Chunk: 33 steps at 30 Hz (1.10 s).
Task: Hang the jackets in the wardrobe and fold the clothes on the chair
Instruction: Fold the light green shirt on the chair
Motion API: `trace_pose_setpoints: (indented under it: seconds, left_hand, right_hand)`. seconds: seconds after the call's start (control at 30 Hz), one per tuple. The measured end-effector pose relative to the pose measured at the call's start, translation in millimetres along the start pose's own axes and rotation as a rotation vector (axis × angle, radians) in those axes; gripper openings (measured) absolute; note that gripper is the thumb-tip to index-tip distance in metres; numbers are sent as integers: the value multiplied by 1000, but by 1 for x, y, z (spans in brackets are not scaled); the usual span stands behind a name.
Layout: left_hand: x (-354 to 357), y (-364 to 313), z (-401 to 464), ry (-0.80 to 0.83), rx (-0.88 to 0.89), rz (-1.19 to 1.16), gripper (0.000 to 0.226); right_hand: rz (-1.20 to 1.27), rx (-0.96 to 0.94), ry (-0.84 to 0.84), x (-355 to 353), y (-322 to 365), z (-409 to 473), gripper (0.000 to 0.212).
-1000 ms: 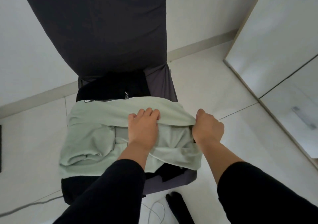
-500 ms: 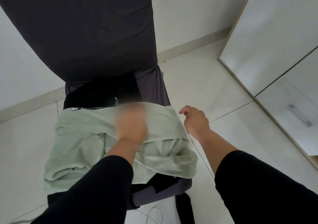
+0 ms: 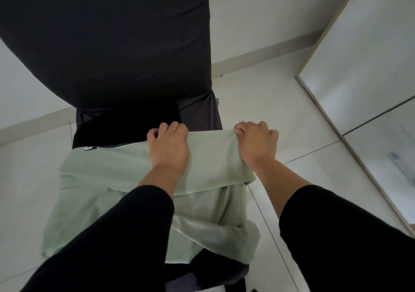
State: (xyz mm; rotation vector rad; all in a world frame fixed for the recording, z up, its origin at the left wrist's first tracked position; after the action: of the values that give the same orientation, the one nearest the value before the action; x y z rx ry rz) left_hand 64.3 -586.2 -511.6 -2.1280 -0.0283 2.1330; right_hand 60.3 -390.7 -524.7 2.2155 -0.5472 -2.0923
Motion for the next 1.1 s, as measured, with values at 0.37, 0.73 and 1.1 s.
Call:
trace_pose_setpoints:
  seconds: [0.37, 0.73, 1.1]
  left_hand:
    - [4, -7, 67, -41, -77, -103, 28]
    - [16, 60, -38, -52, -97, -35, 42]
    - [0, 141, -185, 107, -121, -68, 56]
  right_hand:
    - [261, 33, -12, -10, 32, 68, 37]
    - [110, -261, 14, 36, 83, -24, 38]
    - [77, -504, 124, 46, 141, -140, 41]
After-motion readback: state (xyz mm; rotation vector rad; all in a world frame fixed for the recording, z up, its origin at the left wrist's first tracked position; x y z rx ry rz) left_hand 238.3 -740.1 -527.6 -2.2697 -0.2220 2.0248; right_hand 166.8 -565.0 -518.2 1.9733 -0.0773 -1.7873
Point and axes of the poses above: each hand's wrist, its own z-axis towards the middle knuckle, its own x-axis out of the palm, y = z × x, the point moved 5 cm from there along z, towards the middle knuckle, and after that the axes turned 3 degrees about x, right-handed, at the moved point
